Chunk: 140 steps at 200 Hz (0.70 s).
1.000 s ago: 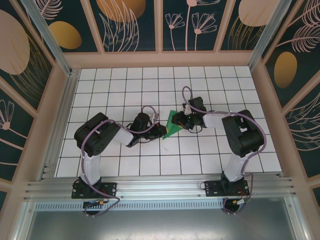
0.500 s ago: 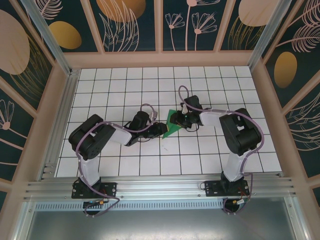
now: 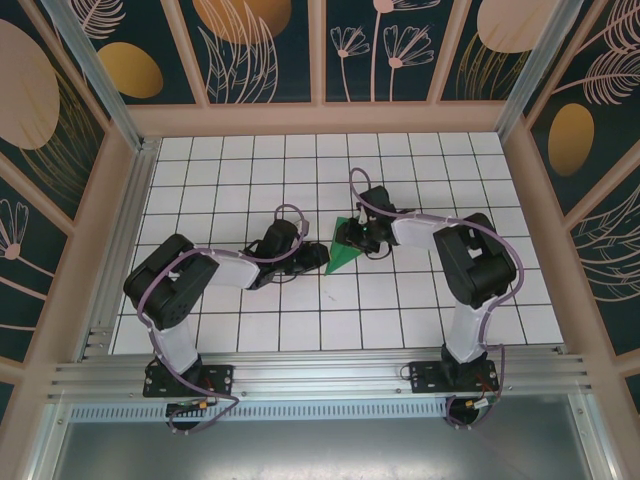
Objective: Fold a paper plane with a square sheet of paper (pick it up from the middle)
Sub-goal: Fourth fold the wing at the center of the table.
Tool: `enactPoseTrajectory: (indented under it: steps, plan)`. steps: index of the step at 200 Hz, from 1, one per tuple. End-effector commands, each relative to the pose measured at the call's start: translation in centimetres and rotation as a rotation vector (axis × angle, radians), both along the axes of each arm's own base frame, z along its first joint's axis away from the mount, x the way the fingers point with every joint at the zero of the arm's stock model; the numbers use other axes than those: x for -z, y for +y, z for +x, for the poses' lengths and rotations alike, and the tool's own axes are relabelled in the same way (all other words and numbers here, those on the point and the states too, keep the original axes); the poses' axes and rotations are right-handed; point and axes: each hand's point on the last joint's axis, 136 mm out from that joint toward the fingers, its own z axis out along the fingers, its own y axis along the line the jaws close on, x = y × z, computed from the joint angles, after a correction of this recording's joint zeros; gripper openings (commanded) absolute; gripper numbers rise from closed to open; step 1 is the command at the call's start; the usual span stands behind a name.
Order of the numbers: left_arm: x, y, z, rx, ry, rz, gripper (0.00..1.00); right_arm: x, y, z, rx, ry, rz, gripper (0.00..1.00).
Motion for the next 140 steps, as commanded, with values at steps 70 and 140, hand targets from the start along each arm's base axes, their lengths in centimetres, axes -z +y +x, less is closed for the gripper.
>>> enactPoseTrajectory:
  steps: [70, 140]
  plan:
    - [-3.1, -2.5, 0.6, 0.109, -0.079, -0.112, 0.14, 7.7, -5.3, -4.4, 0.090, 0.224, -0.278, 0.44]
    - [-0.4, -3.0, 0.2, 0.143, -0.003, -0.054, 0.10, 8.3, -5.3, -4.8, 0.102, 0.259, -0.285, 0.44]
